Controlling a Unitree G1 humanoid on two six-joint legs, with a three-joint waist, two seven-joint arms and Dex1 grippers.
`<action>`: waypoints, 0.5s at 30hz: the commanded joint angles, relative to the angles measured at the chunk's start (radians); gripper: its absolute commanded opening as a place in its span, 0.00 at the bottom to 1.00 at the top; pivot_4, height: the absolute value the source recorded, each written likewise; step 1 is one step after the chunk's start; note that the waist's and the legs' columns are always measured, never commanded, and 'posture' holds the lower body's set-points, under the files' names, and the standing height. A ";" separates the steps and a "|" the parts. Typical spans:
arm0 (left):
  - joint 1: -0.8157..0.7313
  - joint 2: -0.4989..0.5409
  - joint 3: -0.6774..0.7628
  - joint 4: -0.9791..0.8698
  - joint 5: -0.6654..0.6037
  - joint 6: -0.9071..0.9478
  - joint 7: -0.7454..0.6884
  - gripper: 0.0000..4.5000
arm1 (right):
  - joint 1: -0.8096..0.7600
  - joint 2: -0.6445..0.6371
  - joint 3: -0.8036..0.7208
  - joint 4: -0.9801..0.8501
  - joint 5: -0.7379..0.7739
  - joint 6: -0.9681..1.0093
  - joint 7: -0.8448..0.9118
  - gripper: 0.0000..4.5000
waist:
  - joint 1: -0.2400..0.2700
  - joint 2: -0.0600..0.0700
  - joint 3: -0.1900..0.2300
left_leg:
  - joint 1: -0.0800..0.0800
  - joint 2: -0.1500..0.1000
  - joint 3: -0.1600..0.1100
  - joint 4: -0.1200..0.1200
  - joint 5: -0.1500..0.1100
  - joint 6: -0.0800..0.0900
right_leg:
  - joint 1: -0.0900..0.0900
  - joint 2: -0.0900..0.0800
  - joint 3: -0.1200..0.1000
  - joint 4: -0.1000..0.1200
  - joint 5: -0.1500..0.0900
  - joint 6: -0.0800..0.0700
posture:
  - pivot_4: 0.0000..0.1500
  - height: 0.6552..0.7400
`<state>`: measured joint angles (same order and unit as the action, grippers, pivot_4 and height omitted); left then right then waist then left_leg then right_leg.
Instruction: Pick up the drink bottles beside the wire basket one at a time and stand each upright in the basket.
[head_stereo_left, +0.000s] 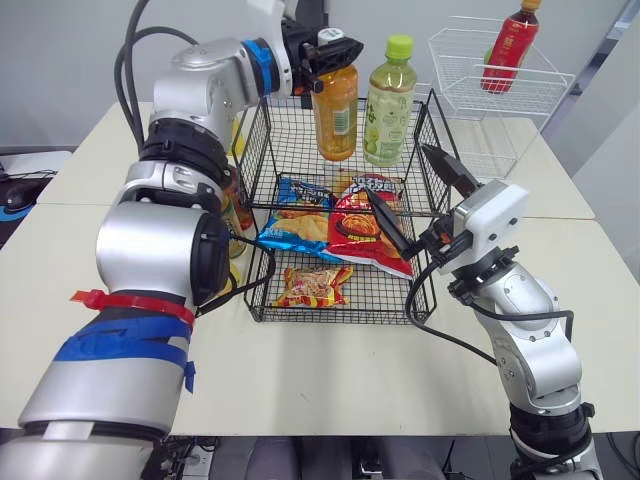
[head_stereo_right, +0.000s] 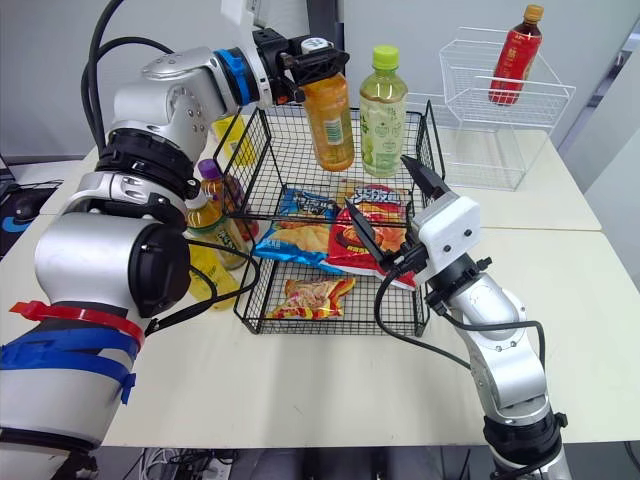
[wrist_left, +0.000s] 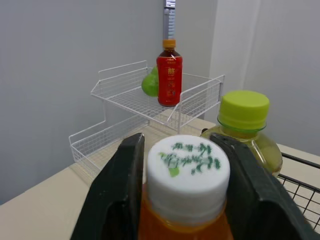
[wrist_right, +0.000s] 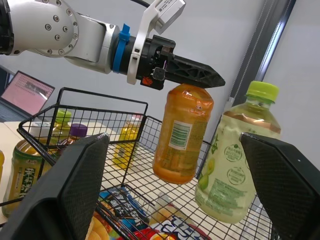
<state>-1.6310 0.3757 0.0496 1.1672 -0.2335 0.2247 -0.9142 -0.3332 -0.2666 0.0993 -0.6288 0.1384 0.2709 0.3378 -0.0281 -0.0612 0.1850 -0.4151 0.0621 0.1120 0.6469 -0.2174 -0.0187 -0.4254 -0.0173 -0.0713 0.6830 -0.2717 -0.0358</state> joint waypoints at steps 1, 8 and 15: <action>-0.045 0.005 0.027 -0.005 0.011 -0.027 -0.010 0.76 | 0.004 -0.003 -0.017 -0.057 0.003 -0.002 -0.010 1.00 | 0.000 0.000 0.000 | 0.000 0.000 0.000 0.000 0.000 0.000 | 0.000 0.000 0.000 0.000 0.000 0.000 | 1.00 1.00; -0.028 0.070 0.079 -0.078 -0.020 0.036 -0.046 0.99 | 0.005 -0.013 -0.021 -0.058 0.032 0.002 0.016 1.00 | -0.002 0.000 0.000 | 0.000 0.000 0.000 0.000 0.000 0.000 | 0.000 0.000 0.000 0.000 0.000 0.000 | 1.00 1.00; 0.194 0.258 0.194 -0.435 -0.109 0.197 -0.026 0.99 | -0.047 -0.030 -0.018 0.007 0.126 -0.008 0.118 1.00 | -0.008 0.001 0.000 | 0.005 0.000 0.001 0.000 0.000 -0.001 | 0.001 0.001 0.003 0.005 0.000 -0.001 | 1.00 1.00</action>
<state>-1.4555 0.5925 0.1936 0.8548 -0.3008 0.3821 -0.9634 -0.3516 -0.2939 0.0967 -0.6122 0.2249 0.2800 0.4237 -0.0360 -0.0602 0.1846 -0.4094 0.0625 0.1136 0.6471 -0.2167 -0.0200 -0.4240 -0.0166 -0.0676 0.6892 -0.2720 -0.0365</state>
